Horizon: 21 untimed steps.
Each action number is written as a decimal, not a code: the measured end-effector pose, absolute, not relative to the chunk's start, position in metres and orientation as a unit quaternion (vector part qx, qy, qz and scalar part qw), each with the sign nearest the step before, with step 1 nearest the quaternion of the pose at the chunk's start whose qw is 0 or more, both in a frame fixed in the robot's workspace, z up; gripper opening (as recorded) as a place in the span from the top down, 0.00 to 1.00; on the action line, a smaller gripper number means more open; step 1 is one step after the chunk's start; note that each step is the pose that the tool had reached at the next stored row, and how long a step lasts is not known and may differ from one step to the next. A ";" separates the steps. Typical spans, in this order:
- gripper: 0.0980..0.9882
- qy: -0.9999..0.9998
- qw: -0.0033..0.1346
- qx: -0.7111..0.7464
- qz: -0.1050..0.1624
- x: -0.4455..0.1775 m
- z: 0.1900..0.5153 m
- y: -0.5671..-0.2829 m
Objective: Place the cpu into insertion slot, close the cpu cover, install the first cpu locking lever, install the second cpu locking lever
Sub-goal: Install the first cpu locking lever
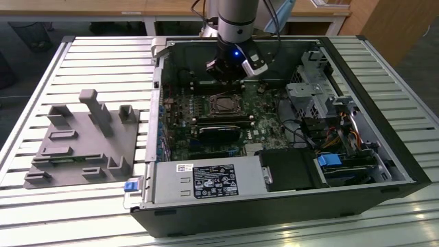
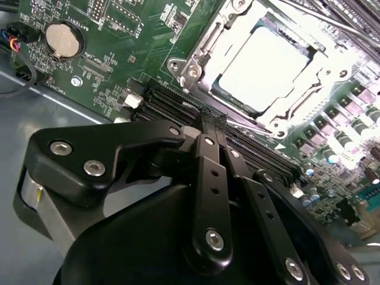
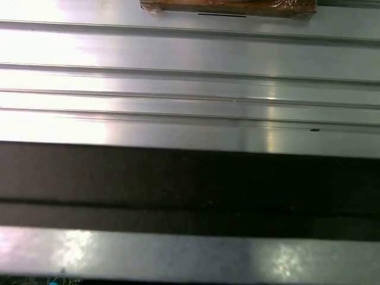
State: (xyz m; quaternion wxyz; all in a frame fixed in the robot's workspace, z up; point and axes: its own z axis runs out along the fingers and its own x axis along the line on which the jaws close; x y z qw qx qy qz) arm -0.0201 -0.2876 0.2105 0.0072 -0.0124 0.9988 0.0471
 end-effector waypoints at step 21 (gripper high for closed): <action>0.99 0.999 0.007 -0.012 0.046 -0.017 0.201 -0.288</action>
